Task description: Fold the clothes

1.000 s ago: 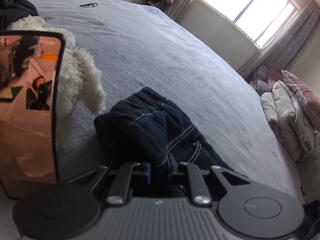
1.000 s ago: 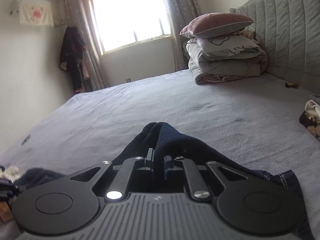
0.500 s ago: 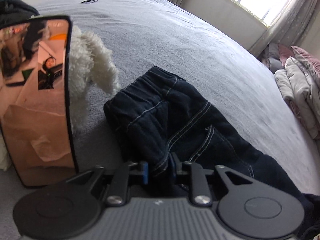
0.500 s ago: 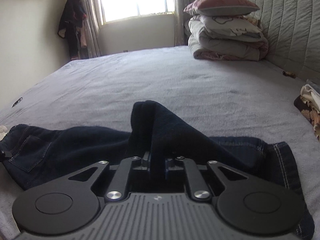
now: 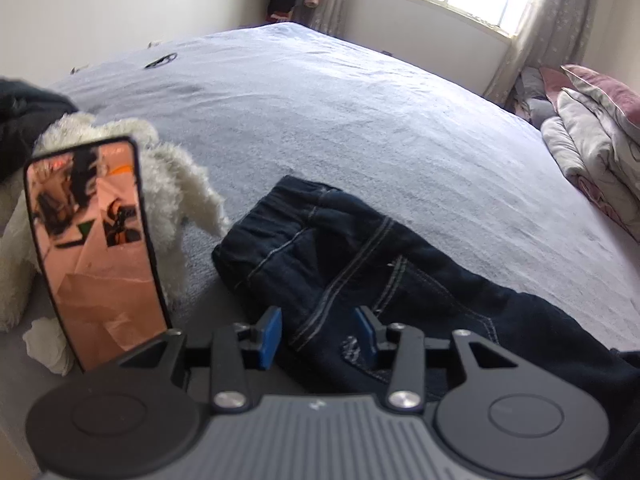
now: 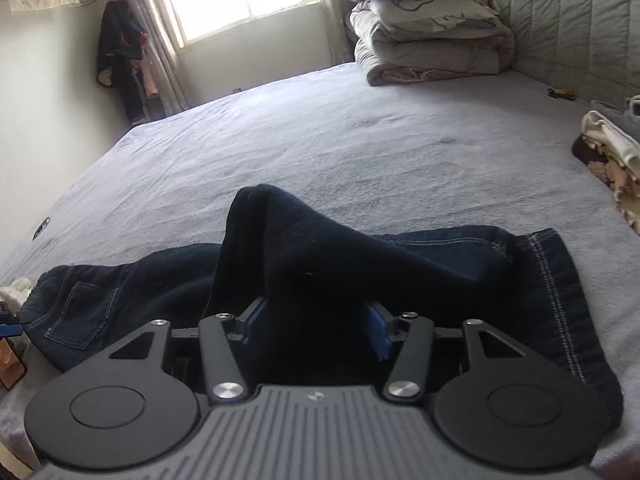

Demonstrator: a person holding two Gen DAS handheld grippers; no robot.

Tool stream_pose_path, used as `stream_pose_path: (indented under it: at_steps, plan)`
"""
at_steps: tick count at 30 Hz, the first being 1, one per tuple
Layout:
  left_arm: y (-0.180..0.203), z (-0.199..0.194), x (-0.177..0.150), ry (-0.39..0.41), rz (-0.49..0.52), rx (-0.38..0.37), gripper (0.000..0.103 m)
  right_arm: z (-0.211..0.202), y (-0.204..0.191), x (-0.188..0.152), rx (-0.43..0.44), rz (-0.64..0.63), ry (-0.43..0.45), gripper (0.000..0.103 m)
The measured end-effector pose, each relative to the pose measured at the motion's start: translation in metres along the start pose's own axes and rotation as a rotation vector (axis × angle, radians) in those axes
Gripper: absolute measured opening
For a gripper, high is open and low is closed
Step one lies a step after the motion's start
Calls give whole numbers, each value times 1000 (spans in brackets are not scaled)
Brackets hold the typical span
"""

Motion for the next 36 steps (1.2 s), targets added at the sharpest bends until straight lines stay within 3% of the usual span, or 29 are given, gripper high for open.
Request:
stream_pose_path:
  at_steps: [5, 8, 12, 16, 20, 26, 33, 36]
  plan:
    - [26, -14, 1, 44, 87, -3, 42, -18, 13, 2, -42, 20, 40, 55]
    - [52, -13, -5, 35, 125, -63, 44, -20, 18, 9, -58, 20, 54, 56]
    - [88, 1, -23, -41, 159, -170, 45, -15, 14, 21, -54, 2, 67, 56]
    - [115, 18, -38, -98, 168, -226, 47, -6, -4, 38, -37, -53, 68, 58]
    - [140, 30, -52, -151, 132, -310, 47, 9, -25, 54, -22, -90, 60, 59]
    - [170, 28, -72, -175, 170, -403, 47, 30, -42, 70, -62, -145, 49, 59]
    - [205, 25, -95, -204, 213, -510, 46, 42, -33, 61, -109, -142, 6, 58]
    - [213, 22, -102, -219, 231, -537, 46, 35, -33, 57, -99, -151, 13, 41]
Point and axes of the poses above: each gripper's, at about its wrist camera, not at the fingertips, and z roughly the way its jaws point, y to its right, x to its top, the point moved 9 cm from there along z, roughly the way its jaws point, and after that the axes turned 3 degrees about -z, right-handed, at the moved point
